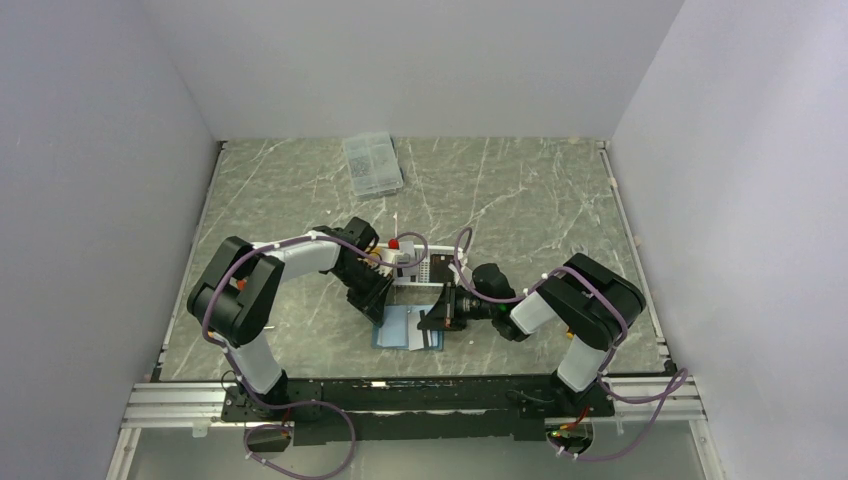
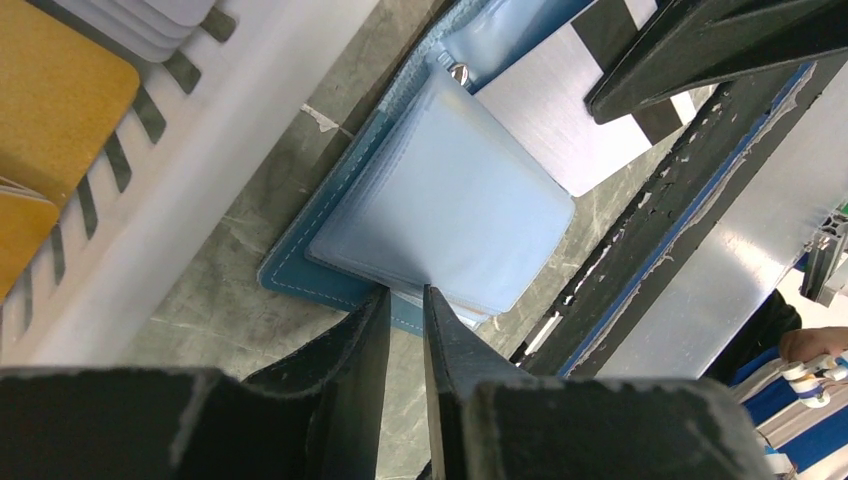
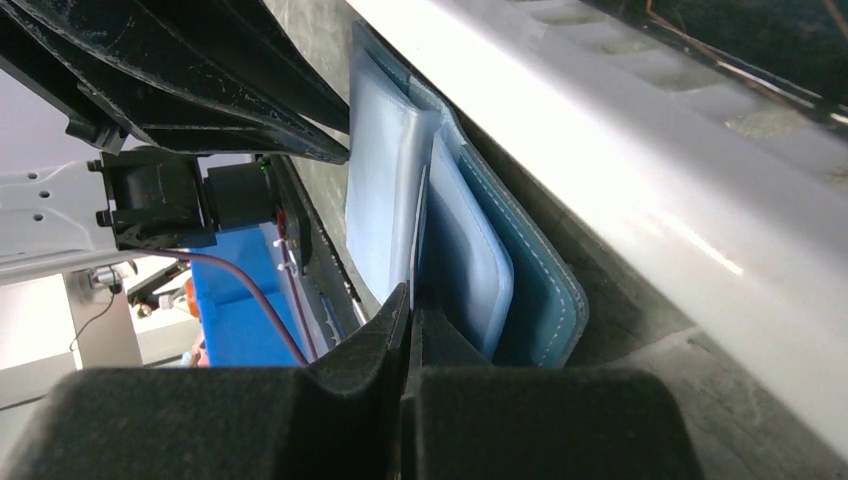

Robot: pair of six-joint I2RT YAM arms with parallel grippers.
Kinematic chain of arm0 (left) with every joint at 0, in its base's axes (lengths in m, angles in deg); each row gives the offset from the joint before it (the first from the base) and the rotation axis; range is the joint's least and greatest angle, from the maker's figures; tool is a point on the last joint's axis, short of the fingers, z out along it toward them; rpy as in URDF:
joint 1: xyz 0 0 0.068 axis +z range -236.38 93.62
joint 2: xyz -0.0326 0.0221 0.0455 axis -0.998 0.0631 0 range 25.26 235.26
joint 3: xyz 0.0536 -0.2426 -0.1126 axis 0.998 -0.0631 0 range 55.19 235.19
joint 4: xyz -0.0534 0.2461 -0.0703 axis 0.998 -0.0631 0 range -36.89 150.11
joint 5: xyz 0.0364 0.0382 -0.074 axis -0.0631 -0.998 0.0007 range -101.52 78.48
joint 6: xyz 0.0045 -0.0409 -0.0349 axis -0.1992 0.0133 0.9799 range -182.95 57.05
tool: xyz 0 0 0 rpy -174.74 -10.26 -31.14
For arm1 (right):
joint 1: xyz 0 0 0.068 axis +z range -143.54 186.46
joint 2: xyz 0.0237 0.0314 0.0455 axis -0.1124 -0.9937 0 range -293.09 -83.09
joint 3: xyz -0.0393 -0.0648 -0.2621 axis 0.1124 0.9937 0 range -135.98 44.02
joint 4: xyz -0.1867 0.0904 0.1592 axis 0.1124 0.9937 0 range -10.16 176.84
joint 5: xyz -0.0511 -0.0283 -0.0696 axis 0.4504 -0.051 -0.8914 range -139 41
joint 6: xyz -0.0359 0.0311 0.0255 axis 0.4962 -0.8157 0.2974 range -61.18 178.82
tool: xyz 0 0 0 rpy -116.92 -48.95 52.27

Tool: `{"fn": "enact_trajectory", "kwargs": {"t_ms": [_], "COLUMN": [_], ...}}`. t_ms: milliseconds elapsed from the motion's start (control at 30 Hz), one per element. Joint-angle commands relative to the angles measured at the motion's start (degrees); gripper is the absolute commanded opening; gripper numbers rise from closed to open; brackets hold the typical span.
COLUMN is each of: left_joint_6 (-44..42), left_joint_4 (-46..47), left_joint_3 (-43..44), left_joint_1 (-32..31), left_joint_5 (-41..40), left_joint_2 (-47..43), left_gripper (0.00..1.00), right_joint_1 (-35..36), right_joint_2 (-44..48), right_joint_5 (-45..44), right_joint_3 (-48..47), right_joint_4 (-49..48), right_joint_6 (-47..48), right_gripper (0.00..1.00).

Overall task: Put the credit cards into the card holder
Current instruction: Turn over the card slot in the card holder.

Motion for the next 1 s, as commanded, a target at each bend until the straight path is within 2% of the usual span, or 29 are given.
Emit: {"fn": "enact_trajectory", "kwargs": {"t_ms": [0,400,500,667,800,867,900,967], "left_joint_6": [-2.33,-5.24,-5.47,-5.06,-4.46,-3.7,-3.16,-2.06], "left_joint_4": [0.75,-1.6,-2.44,-5.08,-7.22,-7.28,-7.02,-6.72], "left_joint_3": [1.36,2.59,3.18,3.82,3.52,2.72,2.26,1.76], "left_joint_1": [-0.81,-1.23,-1.23,0.07,5.04,6.92,7.32,7.43], "left_joint_5": [-2.03,-4.92,-4.18,-0.04,7.1,8.75,9.19,8.5], "left_joint_2": [-0.96,-3.11,-3.1,-3.99,-3.69,-3.4,-3.31,-2.84], "left_gripper": [0.23,0.21,0.22,0.31,0.48,0.9,0.98,0.99], "right_joint_1": [-0.07,-0.04,-0.02,1.17,1.43,1.45,1.44,1.43], "right_joint_2": [1.3,8.78,7.54,1.57,-0.75,-0.48,-0.34,-0.51], "right_joint_5": [-0.08,-1.39,-0.74,0.06,-0.93,-1.93,-2.09,-2.27], "right_joint_3": [-1.33,-1.54,-2.77,-4.38,-3.95,-2.97,-2.64,-1.9], "right_joint_4": [-2.29,5.98,5.49,1.64,0.95,1.4,1.49,0.95], "right_joint_6": [1.41,5.58,5.53,4.5,4.61,5.12,5.27,5.09], "right_gripper": [0.0,0.0,0.0,0.0,0.0,0.0,0.0,0.0]}}
